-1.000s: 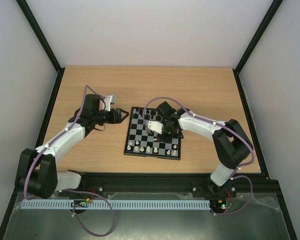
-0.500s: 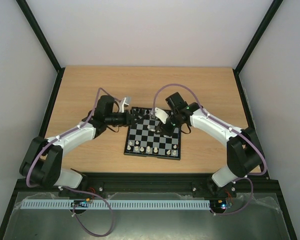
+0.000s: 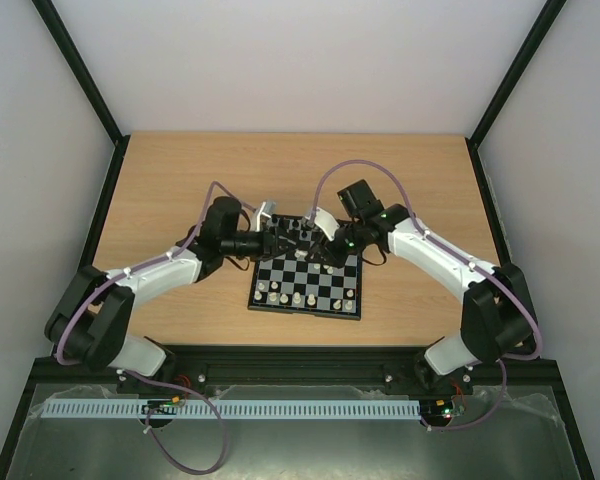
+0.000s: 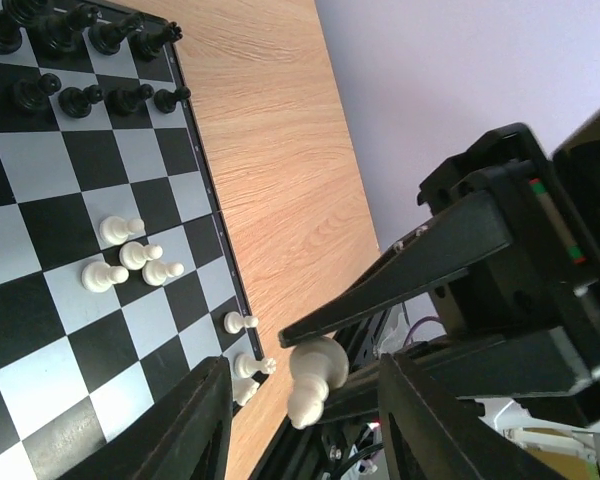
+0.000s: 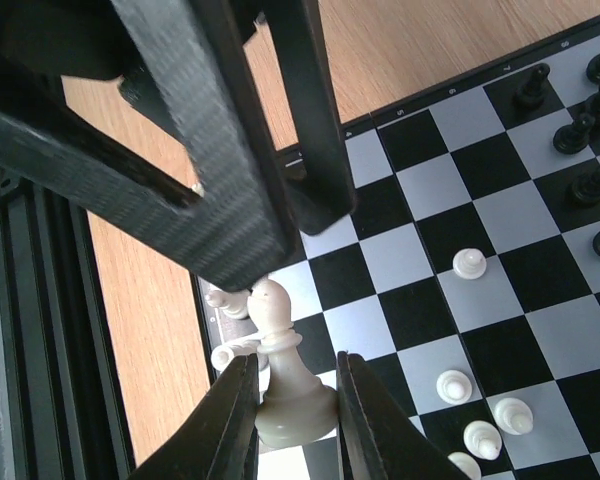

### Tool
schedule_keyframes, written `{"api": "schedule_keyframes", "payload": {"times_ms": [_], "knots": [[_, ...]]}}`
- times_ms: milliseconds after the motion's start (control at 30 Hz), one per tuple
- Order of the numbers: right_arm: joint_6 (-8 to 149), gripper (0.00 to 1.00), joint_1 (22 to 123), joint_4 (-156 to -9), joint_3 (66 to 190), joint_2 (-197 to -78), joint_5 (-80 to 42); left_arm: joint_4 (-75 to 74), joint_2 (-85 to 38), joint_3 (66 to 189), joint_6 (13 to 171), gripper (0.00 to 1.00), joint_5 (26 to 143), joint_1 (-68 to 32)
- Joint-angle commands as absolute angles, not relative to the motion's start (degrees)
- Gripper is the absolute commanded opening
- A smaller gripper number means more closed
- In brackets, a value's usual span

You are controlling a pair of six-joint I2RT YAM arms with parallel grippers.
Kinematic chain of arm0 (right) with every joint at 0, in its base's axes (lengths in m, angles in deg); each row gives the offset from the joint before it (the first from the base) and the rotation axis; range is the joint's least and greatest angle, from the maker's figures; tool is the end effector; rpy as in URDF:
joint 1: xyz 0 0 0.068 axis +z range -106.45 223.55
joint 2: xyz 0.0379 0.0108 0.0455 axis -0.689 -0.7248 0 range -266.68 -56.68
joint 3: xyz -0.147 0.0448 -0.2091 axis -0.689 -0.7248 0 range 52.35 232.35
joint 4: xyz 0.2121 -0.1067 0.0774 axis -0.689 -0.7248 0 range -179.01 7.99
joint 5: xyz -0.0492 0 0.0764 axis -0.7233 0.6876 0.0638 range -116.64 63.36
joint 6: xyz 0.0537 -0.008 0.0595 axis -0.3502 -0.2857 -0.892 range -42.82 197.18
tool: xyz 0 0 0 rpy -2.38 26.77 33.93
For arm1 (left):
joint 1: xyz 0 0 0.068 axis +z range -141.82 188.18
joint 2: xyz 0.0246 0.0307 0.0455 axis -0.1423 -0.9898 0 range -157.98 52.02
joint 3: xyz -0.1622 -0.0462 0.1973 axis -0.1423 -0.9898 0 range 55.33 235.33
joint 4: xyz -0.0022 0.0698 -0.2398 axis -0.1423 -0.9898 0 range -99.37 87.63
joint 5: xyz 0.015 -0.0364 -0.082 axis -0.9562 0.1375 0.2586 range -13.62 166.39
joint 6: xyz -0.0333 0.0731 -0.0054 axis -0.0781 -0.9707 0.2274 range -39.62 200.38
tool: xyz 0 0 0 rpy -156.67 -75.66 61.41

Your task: Set up the chess pieces on the board

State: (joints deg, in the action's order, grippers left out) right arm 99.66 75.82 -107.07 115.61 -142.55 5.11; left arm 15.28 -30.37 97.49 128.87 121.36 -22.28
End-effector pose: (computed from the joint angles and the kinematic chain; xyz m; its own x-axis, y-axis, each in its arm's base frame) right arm 0.2588 0.2068 0.2306 -0.2894 -0.5672 -0.7710 -0.9354 0.3387 0.1019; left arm 0.2482 -0.2031 0.2099 -0.9092 -0.0799 -0.4087 0.3626 0.3306 -0.8713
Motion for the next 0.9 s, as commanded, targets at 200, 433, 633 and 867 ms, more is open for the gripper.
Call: {"api": "schedule_keyframes", "payload": {"times_ms": [200, 433, 633, 867], "knots": [[98.1, 0.15, 75.5, -105.3, 113.6, -138.8, 6.9, 19.1, -32.4, 97.1, 131.2, 0.3, 124.1, -24.7], [98.2, 0.15, 75.5, -104.9, 113.0, -138.3, 6.9, 21.5, -32.4, 96.5, 132.2, 0.15, 124.5, -25.4], [97.8, 0.16, 75.5, -104.5, 112.2, -138.1, 6.6, 21.8, -32.2, 97.0, 132.1, 0.05, 125.3, -25.8], [96.4, 0.52, 70.9, -107.3, 111.8, -134.8, 10.6, 5.9, -31.1, 103.7, 120.6, 0.04, 119.3, -25.8]]}}
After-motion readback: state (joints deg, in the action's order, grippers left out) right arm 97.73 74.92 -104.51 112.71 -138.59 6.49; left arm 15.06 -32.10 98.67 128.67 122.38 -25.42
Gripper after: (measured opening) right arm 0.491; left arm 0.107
